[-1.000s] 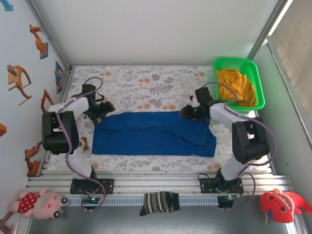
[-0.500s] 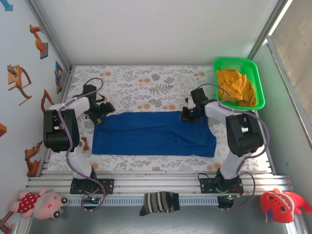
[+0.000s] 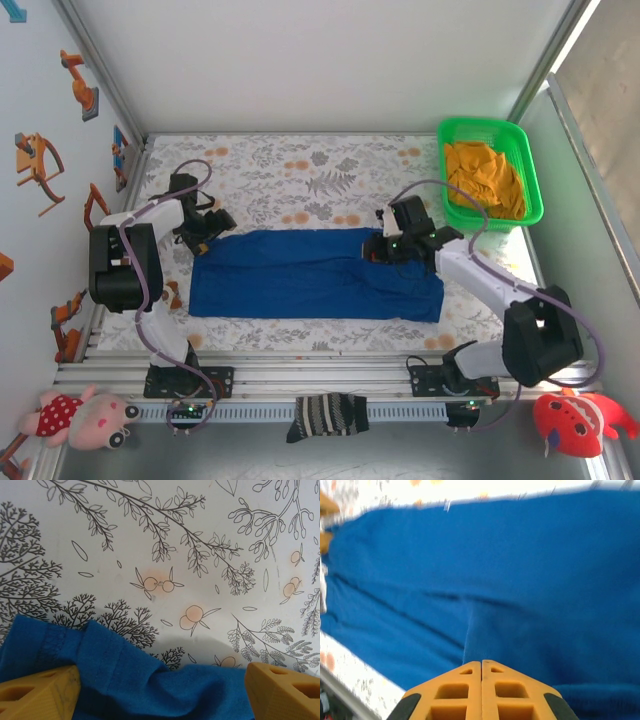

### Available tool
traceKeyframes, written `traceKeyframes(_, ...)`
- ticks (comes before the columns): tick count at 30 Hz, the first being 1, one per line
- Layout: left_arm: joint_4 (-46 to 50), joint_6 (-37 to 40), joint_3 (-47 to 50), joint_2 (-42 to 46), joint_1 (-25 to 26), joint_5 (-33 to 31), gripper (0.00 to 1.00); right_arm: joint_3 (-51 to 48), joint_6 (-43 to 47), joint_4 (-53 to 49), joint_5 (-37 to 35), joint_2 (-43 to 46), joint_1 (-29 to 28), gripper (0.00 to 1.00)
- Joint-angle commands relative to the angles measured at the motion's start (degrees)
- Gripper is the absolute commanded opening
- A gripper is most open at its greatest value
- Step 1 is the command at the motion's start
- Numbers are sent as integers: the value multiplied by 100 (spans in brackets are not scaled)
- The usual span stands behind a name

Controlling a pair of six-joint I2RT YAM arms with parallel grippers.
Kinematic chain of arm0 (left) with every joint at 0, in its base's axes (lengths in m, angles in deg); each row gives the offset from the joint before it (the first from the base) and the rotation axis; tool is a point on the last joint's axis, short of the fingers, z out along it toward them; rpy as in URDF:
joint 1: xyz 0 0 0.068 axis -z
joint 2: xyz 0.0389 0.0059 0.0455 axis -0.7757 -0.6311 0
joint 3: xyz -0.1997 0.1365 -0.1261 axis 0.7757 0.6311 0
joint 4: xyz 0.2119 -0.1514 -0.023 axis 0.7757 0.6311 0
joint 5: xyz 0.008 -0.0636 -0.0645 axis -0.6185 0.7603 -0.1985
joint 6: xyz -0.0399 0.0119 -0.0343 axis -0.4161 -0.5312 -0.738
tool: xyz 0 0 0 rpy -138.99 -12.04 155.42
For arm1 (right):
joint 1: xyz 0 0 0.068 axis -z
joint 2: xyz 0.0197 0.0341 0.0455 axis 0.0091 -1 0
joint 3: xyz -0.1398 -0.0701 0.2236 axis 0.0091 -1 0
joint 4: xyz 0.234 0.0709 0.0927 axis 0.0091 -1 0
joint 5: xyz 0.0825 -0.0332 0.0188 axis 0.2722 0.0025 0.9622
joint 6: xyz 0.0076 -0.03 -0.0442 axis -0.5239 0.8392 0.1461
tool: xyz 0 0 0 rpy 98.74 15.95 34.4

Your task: Fold the inside-out t-shirt

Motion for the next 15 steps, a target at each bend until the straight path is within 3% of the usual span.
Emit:
traceKeyframes(1,-107,-78,-77,-149,24,72,85,-608,-819,-157,-558,614,-545,0)
traceKeyframes(3,-98,-75,-102,-148,22,78,85,-1017,-1280,-154,-745,1033,-980,0)
traceKeyframes(5,-89,-59,-116,-143,26,86,85,-1303,-1688,-237,-886,1585,-1474,24)
traceKeyframes(7,-63,-46,-142,-137,25,61,85,-1318,-1742,-526,-1025,2025,-1605,34)
traceKeyframes(10,-19,-30,-178,-144,26,68,85,-824,-1206,-1393,-1874,2243,-1396,45)
traceKeyframes(15,51,12,-177,-77,24,52,85,-354,-445,-1785,-2300,1552,-481,46)
